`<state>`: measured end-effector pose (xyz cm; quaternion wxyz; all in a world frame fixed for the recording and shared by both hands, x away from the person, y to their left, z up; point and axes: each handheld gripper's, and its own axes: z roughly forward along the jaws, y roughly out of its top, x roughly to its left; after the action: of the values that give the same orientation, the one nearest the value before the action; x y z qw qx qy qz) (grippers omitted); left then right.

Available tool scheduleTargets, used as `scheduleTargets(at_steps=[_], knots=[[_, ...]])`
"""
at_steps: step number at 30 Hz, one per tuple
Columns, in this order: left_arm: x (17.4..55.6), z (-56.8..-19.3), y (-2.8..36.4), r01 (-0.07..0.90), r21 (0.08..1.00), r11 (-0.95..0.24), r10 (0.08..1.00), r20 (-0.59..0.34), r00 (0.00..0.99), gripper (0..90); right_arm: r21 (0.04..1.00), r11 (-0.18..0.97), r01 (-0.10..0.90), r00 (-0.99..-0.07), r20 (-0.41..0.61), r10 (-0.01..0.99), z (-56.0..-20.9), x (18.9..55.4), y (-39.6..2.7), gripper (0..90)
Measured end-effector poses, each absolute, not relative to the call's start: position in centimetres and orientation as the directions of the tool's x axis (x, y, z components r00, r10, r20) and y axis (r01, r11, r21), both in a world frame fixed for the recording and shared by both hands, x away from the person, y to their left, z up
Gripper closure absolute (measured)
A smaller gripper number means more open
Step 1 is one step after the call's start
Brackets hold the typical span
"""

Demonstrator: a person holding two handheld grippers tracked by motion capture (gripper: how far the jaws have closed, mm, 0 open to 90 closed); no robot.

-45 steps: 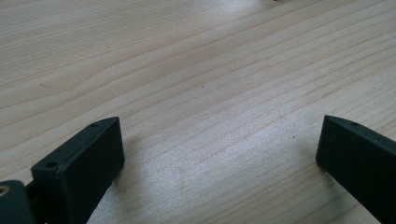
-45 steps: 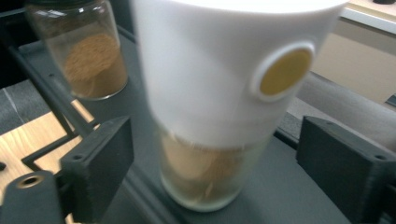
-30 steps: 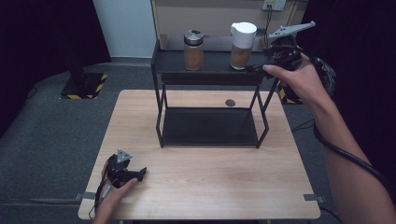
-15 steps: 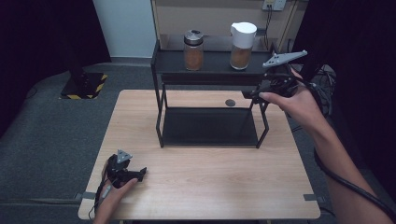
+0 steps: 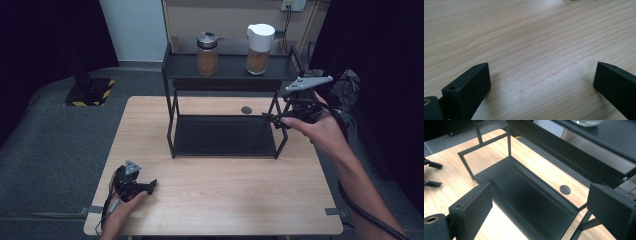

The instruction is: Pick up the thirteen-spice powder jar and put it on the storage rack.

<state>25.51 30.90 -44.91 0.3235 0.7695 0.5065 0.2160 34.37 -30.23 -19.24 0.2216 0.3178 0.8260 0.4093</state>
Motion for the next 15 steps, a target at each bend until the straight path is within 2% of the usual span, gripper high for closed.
scheduleTargets(at_steps=[15], knots=[[25.3, -44.9, 30.8, 0.641, 0.718, -0.272, 0.922, 0.003, 0.387, 0.8, 0.803, 0.462, 0.377, -0.699, -0.081, 0.711, -23.0, 33.9, -30.2, 7.0]])
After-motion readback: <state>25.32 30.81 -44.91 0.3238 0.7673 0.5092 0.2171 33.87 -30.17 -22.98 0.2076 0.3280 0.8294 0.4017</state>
